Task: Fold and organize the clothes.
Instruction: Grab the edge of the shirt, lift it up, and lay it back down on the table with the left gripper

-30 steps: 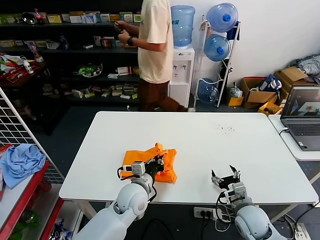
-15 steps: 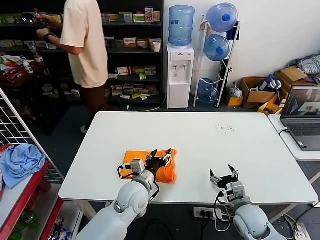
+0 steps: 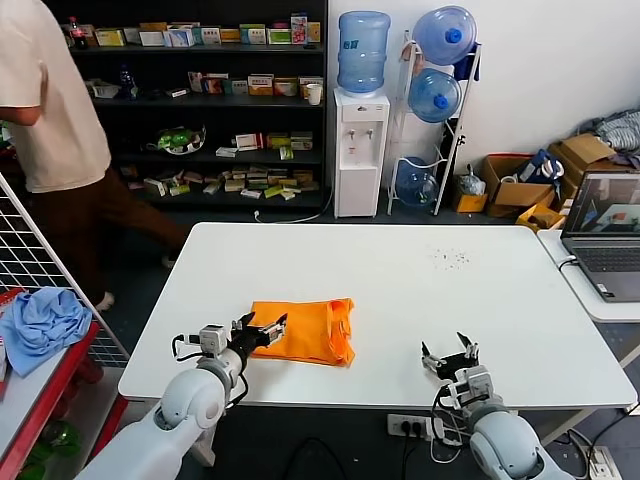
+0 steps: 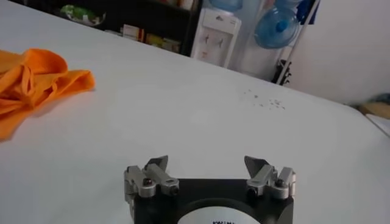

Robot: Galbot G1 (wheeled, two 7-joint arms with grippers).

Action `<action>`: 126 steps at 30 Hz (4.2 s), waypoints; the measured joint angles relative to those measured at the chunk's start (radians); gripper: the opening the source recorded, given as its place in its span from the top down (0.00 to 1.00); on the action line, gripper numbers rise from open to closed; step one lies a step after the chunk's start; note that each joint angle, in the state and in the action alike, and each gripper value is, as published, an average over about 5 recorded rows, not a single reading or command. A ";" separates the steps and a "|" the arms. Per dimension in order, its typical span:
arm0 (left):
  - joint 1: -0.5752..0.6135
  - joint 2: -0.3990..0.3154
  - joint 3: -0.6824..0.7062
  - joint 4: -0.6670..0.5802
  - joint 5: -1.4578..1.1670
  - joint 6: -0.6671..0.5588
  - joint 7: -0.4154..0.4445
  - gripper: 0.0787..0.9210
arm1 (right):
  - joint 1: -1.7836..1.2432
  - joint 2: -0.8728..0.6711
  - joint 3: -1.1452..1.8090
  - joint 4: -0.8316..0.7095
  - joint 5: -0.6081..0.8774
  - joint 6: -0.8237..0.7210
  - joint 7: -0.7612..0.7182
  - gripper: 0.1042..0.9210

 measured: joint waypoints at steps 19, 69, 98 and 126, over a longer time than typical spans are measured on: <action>-0.031 0.040 -0.119 0.168 -0.103 0.129 0.248 0.12 | -0.016 -0.011 0.017 0.005 0.023 0.004 -0.004 0.12; 0.022 0.114 -0.202 0.141 -0.100 0.154 0.203 0.93 | 0.004 -0.009 -0.008 0.038 0.023 -0.009 0.009 0.12; -0.072 0.533 -0.235 0.247 0.282 0.078 0.200 0.93 | 0.036 0.017 -0.054 0.036 0.012 0.005 -0.001 0.12; -0.047 0.363 -0.157 0.018 0.124 0.174 0.039 0.93 | 0.007 0.027 -0.033 0.022 -0.019 0.012 -0.004 0.12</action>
